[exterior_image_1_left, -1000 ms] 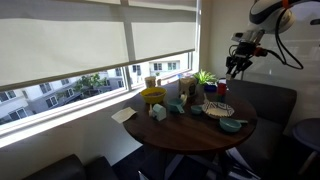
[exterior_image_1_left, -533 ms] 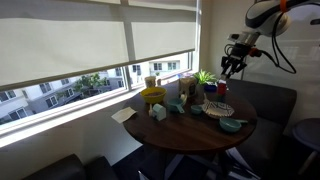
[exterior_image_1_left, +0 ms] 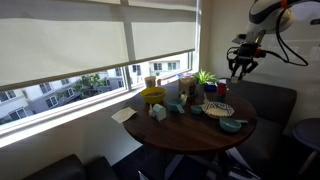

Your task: Put the grey cube on top of the stacked blocks

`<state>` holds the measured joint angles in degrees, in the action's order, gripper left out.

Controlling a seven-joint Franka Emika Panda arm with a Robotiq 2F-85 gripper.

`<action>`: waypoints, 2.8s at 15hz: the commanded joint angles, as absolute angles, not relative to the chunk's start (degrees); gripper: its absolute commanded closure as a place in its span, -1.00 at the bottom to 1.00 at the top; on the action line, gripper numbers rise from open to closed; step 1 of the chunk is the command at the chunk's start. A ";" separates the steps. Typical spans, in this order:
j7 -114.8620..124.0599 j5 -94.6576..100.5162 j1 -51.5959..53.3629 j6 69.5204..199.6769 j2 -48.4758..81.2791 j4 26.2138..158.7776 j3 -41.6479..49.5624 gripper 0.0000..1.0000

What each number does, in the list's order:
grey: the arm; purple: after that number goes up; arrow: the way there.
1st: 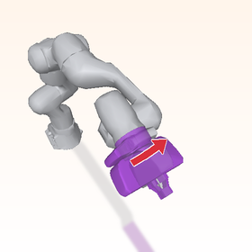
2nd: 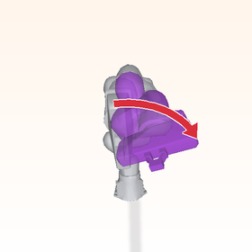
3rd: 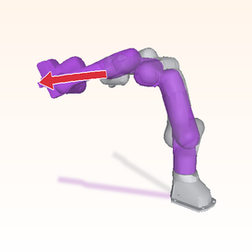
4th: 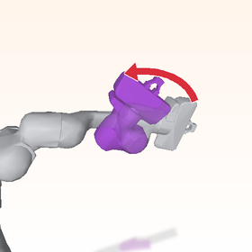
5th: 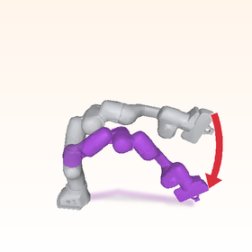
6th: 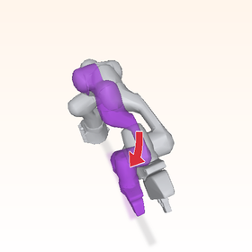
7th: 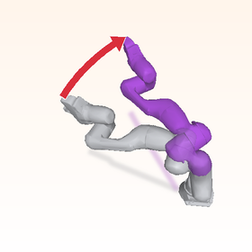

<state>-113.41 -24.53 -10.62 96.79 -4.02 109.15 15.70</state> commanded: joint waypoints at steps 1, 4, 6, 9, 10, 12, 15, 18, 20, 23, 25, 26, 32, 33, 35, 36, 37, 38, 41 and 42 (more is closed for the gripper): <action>-114.18 -24.89 -11.67 95.91 -3.65 108.44 15.66 0.81; -114.34 -24.93 -12.04 95.91 -3.56 108.40 15.76 0.81; -112.75 -25.54 -11.89 98.70 -2.27 107.95 15.45 0.81; -114.01 -24.89 -11.85 98.25 -0.28 106.17 15.24 0.81; -114.36 -25.28 -11.85 97.53 0.55 105.31 15.09 0.81; -114.54 -25.81 -11.98 96.54 2.04 103.29 14.73 0.81; -114.49 -25.65 -12.39 95.79 3.07 100.61 14.20 0.81; -114.24 -25.27 -12.61 95.04 4.62 98.37 13.98 0.81; -114.43 -25.06 -12.80 94.76 5.27 97.60 13.90 0.81; -115.15 -24.60 -12.98 94.80 6.00 96.99 13.66 0.81; -115.50 -24.40 -12.94 95.33 6.18 97.20 13.44 0.81; -115.60 -24.27 -12.90 95.46 6.28 97.28 13.31 0.81; -115.21 -23.98 -12.93 96.20 6.73 97.05 12.76 0.81; -115.15 -23.90 -12.95 96.11 6.80 96.99 12.75 0.81; -114.87 -23.85 -13.00 96.25 6.88 97.03 12.76 0.81; -114.72 -23.93 -13.02 96.38 6.92 97.08 12.76 0.81; -114.43 -23.99 -13.03 96.76 6.93 97.18 12.76 0.81; -114.28 -23.99 -13.05 96.94 6.96 97.21 12.75 0.81; -114.19 -24.08 -13.14 96.91 7.07 97.15 12.72 0.81; -114.14 -24.11 -13.15 97.00 7.08 97.14 12.71 0.81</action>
<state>-114.89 -24.57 -12.14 96.71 6.03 98.76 13.79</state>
